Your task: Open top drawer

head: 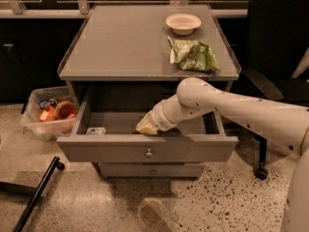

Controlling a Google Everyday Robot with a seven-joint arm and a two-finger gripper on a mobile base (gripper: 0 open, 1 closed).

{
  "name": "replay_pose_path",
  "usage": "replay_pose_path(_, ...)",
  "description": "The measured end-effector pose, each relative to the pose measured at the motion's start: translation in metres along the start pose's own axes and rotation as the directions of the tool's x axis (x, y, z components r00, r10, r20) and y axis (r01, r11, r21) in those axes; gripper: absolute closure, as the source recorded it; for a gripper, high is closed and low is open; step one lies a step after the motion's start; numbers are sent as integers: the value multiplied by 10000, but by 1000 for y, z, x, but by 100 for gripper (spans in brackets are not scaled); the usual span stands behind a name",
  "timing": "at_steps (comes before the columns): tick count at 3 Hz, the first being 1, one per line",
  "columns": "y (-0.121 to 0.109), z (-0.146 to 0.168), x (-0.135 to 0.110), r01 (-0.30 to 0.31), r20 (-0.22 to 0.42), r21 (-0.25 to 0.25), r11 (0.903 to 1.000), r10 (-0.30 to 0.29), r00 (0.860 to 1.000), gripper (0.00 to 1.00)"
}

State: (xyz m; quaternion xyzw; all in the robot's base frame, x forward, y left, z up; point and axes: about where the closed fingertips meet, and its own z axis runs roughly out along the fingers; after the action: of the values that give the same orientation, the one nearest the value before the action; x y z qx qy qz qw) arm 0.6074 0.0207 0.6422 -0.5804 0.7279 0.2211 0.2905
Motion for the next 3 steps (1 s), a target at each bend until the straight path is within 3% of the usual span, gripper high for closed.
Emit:
replay_pose_path(1,2,-1,1,-16,-38,-31,10000,16,10000,58)
replay_pose_path(3,37,-9,8,12,-493,-460,9989,-34,9988,11)
